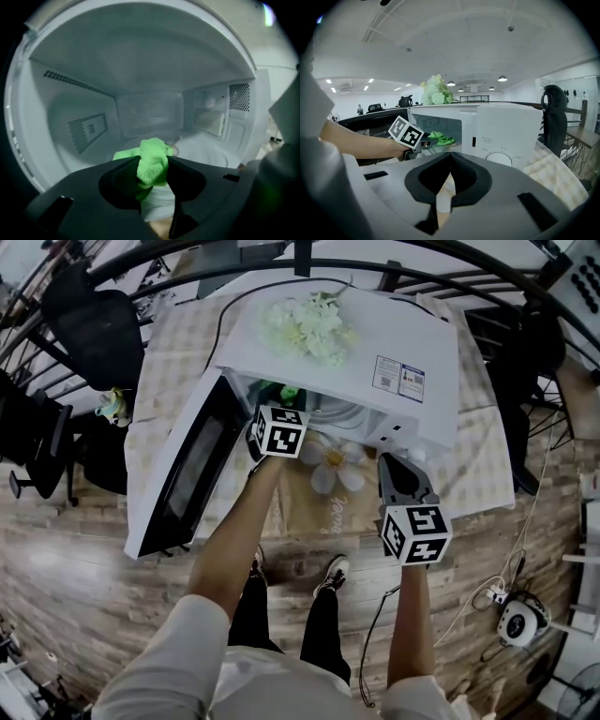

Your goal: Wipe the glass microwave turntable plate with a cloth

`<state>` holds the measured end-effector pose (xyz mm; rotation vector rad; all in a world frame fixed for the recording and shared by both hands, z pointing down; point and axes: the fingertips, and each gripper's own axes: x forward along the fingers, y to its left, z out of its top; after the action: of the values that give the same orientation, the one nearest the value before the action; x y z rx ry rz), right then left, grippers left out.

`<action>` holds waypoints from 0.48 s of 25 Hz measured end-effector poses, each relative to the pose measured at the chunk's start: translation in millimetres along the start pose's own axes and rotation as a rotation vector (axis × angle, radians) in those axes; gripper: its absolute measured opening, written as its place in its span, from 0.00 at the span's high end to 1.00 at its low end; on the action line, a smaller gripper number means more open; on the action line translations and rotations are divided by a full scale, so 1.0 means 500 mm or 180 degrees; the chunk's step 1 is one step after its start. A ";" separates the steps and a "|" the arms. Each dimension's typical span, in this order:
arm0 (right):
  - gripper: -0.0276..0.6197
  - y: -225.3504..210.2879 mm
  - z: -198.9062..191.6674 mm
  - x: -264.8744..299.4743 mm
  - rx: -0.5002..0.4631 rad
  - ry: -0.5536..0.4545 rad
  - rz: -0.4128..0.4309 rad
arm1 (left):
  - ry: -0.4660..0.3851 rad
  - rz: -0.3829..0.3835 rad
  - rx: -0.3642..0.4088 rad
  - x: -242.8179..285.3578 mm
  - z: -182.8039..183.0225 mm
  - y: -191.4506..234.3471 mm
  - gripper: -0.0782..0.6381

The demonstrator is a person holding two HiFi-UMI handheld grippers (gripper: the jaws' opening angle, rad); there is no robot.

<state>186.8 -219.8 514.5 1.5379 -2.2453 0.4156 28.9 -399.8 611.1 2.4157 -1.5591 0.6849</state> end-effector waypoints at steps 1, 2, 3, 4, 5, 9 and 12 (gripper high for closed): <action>0.94 -0.003 -0.003 -0.001 -0.0002 0.0013 -0.0004 | 0.0033 -0.0068 0.0145 0.007 0.004 -0.020 0.66; 0.94 -0.005 -0.007 -0.001 -0.0005 0.0026 -0.0006 | 0.0058 -0.0137 0.0279 0.013 0.008 -0.041 0.66; 0.94 -0.007 -0.010 -0.001 -0.0009 0.0037 -0.0004 | 0.0073 -0.0210 0.0393 0.018 0.012 -0.063 0.66; 0.94 -0.008 -0.014 -0.001 -0.0013 0.0046 -0.0002 | 0.0077 -0.0291 0.0483 0.022 0.015 -0.086 0.66; 0.94 -0.010 -0.016 -0.002 -0.0017 0.0054 0.0000 | 0.0071 -0.0385 0.0547 0.025 0.019 -0.110 0.67; 0.94 -0.016 -0.022 -0.009 -0.0024 0.0075 -0.0017 | 0.0013 -0.0834 0.0649 0.028 0.032 -0.210 0.67; 0.94 -0.021 -0.022 -0.011 -0.0017 0.0075 -0.0026 | -0.0015 -0.1167 0.0668 0.022 0.041 -0.273 0.67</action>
<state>200.0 -214.2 522.1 1.5309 -2.2199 0.4229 160.7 -358.0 611.1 2.7508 -1.0423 0.7982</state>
